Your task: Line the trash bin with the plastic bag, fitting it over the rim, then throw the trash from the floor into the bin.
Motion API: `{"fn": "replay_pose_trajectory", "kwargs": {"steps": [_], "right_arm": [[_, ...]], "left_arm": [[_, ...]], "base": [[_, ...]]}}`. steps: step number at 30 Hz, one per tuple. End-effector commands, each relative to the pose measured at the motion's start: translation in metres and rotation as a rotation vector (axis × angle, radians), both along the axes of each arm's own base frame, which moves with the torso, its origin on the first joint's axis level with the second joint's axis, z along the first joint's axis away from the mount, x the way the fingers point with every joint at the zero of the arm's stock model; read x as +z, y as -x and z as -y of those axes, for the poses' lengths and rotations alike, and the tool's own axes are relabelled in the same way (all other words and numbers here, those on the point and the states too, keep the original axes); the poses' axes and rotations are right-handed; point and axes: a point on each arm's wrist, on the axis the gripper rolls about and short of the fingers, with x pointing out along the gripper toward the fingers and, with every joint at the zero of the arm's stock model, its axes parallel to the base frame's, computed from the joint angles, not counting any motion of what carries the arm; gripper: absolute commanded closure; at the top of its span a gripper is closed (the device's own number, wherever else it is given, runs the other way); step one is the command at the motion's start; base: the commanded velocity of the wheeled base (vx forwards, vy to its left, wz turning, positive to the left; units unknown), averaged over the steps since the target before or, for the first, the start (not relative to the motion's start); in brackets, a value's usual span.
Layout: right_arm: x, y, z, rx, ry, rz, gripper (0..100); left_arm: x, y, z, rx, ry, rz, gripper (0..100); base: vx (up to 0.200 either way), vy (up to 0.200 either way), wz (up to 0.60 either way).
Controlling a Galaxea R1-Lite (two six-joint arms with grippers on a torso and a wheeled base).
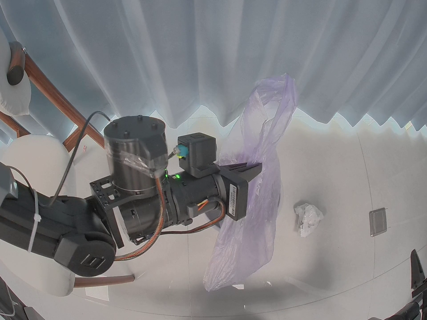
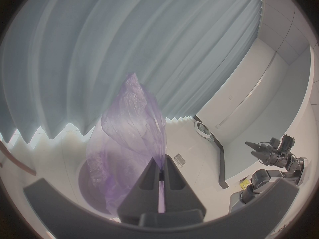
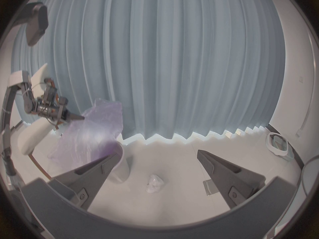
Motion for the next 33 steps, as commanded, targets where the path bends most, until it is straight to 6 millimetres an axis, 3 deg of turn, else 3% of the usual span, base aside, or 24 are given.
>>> {"fn": "replay_pose_trajectory", "kwargs": {"steps": [1, 4, 9, 13, 16, 20, 26, 33], "right_arm": [[0.059, -0.044, -0.004, 0.172, -0.113, -0.129, 0], [0.066, -0.075, -0.011, 0.197, -0.233, -0.297, 0], [0.093, -0.130, -0.022, 0.160, -0.440, -0.419, 0], [0.099, -0.168, -0.030, 0.141, -0.459, -0.487, 0], [0.102, -0.185, -0.036, 0.193, -0.442, -0.510, 0], [0.083, -0.194, -0.041, 0.296, -0.411, -0.632, 0], [0.040, -0.219, -0.049, 0.356, -0.262, -0.822, 0], [0.009, -0.232, -0.066, 0.454, -0.163, -0.961, 0]], "left_arm": [[0.005, 0.012, -0.006, 0.003, -0.001, 0.005, 100], [0.004, 0.012, -0.006, 0.002, -0.013, 0.011, 100], [-0.001, 0.014, -0.008, -0.001, -0.049, 0.027, 100], [-0.009, 0.015, -0.010, -0.004, -0.070, 0.015, 100], [-0.010, 0.015, -0.011, 0.003, -0.075, 0.011, 100], [-0.008, 0.010, -0.013, 0.019, -0.069, 0.013, 100], [-0.008, 0.008, -0.012, 0.019, -0.064, 0.018, 100], [-0.004, 0.001, -0.009, 0.029, -0.050, 0.030, 100]], "base": [[0.000, 0.000, 0.00], [0.000, 0.000, 0.00], [0.000, 0.000, 0.00], [0.000, 0.000, 0.00], [0.000, 0.000, 0.00], [0.000, 0.000, 0.00], [0.000, 0.000, 0.00], [0.000, 0.000, 0.00]]}}
